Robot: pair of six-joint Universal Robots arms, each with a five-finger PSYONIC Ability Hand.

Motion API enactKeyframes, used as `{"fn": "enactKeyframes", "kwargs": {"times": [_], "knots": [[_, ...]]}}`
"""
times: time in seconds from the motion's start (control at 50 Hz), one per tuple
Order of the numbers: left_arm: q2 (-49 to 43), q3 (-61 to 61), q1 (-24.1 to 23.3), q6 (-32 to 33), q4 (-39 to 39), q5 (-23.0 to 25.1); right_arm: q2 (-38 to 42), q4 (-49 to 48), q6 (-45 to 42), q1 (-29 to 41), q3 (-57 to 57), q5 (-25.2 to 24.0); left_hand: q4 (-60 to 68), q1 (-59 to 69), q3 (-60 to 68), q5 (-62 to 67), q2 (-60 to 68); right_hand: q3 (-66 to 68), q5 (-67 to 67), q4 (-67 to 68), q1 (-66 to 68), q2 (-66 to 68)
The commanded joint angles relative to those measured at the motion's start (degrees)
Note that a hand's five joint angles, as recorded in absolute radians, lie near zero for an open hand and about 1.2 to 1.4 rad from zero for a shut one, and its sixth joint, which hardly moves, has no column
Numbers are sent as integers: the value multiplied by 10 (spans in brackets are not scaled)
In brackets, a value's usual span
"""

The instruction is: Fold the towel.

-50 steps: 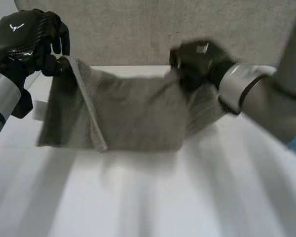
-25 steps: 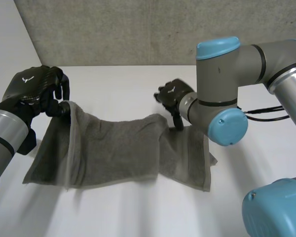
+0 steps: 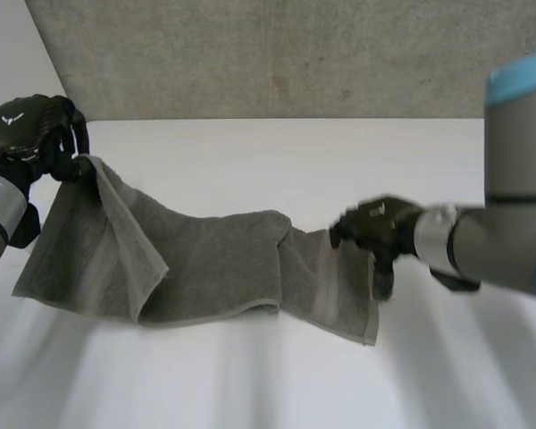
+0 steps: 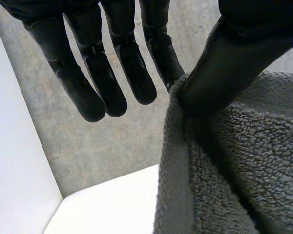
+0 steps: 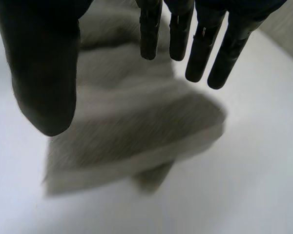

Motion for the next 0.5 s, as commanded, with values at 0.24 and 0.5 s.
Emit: {"fn": "enactKeyframes", "kwargs": {"times": [0.24,0.5], "knots": [[-56,-1,-2,9,14,4,4,-399,44,4,324,13,-135,-130,-149,-139,-138,17,5,11,21,27],[-112,11,58,137,15,7,6,-476,60,6,351,17,-655,-649,-669,-658,-658,144,133,139,149,154]]}}
